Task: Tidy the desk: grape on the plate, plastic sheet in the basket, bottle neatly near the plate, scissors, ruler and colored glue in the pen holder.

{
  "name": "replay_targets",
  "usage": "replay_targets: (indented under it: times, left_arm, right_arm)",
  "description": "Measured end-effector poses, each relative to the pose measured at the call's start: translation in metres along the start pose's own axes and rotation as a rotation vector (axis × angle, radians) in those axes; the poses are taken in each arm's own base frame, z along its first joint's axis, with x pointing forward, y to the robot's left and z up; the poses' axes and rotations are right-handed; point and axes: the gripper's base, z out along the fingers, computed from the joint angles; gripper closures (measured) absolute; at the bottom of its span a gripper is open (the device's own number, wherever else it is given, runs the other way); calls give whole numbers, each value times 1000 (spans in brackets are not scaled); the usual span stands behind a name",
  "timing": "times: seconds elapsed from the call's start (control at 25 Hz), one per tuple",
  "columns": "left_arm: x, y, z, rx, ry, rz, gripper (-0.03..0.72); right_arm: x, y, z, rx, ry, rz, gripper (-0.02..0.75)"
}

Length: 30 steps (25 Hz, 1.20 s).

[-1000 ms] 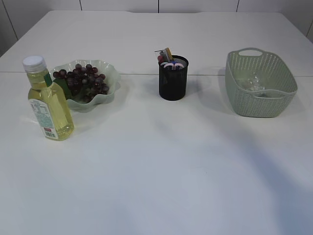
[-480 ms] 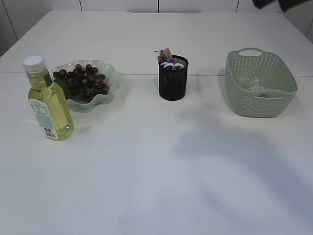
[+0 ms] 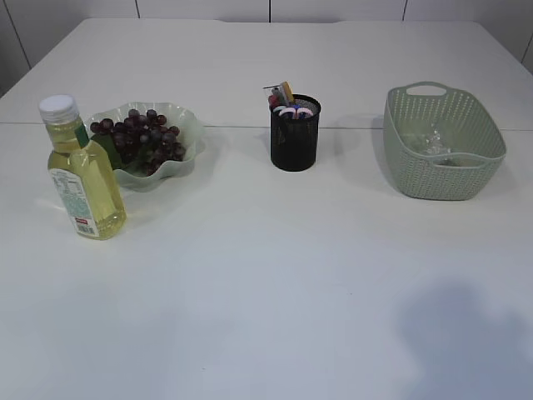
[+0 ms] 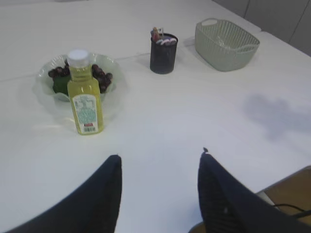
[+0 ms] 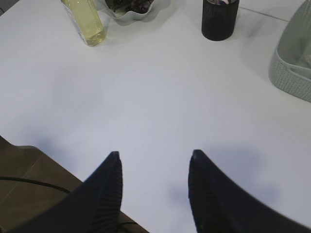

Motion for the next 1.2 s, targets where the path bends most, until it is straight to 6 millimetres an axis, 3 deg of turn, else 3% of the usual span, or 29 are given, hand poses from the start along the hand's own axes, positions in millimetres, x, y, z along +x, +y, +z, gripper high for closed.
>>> replay_targets:
  times: [0.24, 0.44, 0.6, 0.88, 1.2]
  left_arm:
    - [39, 5, 20, -16, -1, 9, 316]
    - [57, 8, 42, -36, 81, 18, 316]
    - [61, 9, 46, -36, 103, 33, 316]
    - [62, 9, 47, -36, 110, 43, 332]
    - [62, 9, 47, -36, 110, 43, 419]
  right_arm:
    - [68, -4, -15, 83, -66, -74, 373]
    - [120, -6, -16, 118, -127, -98, 373]
    - [148, -7, -18, 145, -200, -115, 373]
    - [168, -11, -5, 172, -163, -123, 373]
    - [170, -12, -2, 171, -150, -122, 373]
